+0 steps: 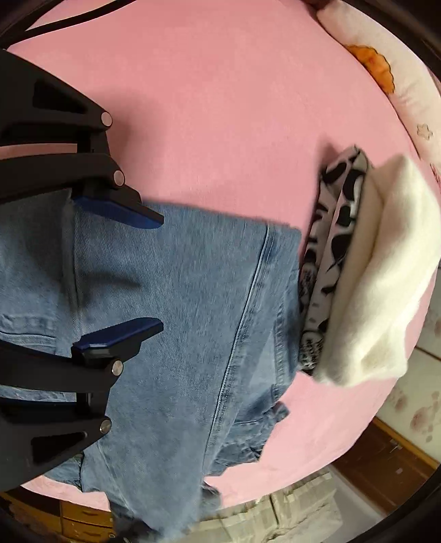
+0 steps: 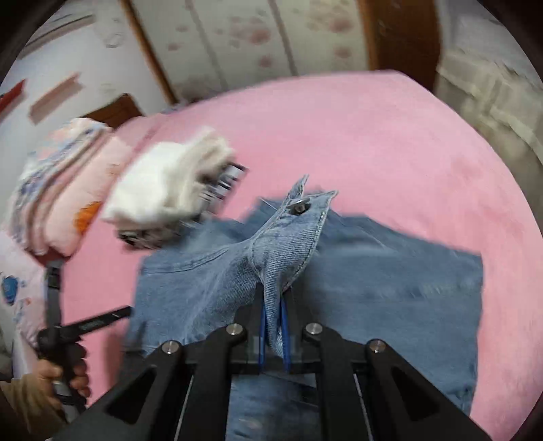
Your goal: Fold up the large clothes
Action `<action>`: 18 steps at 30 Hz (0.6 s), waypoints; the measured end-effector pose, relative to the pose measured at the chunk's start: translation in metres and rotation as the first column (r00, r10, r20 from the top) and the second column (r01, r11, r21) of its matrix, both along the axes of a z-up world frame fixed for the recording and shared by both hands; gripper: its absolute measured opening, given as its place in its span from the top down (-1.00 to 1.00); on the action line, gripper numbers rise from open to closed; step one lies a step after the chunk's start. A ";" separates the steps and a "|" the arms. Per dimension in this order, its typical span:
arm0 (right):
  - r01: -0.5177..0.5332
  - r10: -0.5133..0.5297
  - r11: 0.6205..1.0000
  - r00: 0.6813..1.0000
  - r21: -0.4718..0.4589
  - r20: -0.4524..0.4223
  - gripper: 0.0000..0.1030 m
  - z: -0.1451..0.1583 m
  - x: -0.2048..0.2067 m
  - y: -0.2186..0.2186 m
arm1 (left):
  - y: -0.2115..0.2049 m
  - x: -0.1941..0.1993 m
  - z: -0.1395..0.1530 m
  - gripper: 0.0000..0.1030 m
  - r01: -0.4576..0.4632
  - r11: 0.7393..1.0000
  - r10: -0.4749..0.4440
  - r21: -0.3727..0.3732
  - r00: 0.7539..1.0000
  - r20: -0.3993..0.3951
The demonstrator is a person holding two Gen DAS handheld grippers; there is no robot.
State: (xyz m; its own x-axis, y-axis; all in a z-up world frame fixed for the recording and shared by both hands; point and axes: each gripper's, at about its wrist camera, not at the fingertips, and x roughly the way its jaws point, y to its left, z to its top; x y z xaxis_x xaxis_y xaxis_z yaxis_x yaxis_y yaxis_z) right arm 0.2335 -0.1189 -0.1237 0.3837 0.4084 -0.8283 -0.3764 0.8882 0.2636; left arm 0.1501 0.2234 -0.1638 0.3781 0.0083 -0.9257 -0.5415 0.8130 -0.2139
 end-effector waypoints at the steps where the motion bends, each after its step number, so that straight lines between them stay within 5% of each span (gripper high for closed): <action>1: 0.012 -0.012 1.000 1.000 -0.009 -0.020 0.87 -0.009 0.000 -0.004 | -0.003 0.004 -0.003 -0.03 0.010 1.000 -0.010 0.006 1.000 -0.008; 5: 0.060 -0.079 0.992 0.981 -0.109 -0.175 0.86 -0.073 -0.001 -0.021 | -0.013 0.016 -0.016 -0.03 0.051 0.998 -0.049 0.028 0.998 -0.050; 8: 0.086 -0.124 0.985 0.955 -0.149 -0.269 0.58 -0.107 -0.002 -0.029 | -0.013 0.020 -0.020 -0.03 0.067 0.997 -0.064 0.046 0.995 -0.073; 15: 0.155 -0.163 0.986 0.969 -0.054 -0.188 0.01 -0.073 0.015 -0.045 | 0.021 0.024 -0.015 -0.03 0.031 0.997 -0.027 0.074 0.998 -0.055; 18: 0.152 -0.158 0.987 0.968 -0.045 -0.196 0.00 -0.074 0.035 -0.045 | 0.042 0.033 -0.025 -0.03 0.003 0.998 0.001 0.059 0.998 -0.068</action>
State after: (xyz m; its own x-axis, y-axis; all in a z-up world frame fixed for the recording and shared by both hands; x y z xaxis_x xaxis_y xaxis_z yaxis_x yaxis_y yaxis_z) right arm 0.2685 -0.1637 -0.1976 0.2670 0.3313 -0.9049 -0.1761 0.9400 0.2922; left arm 0.1836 0.2657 -0.1892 0.3148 0.0632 -0.9471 -0.5526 0.8234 -0.1287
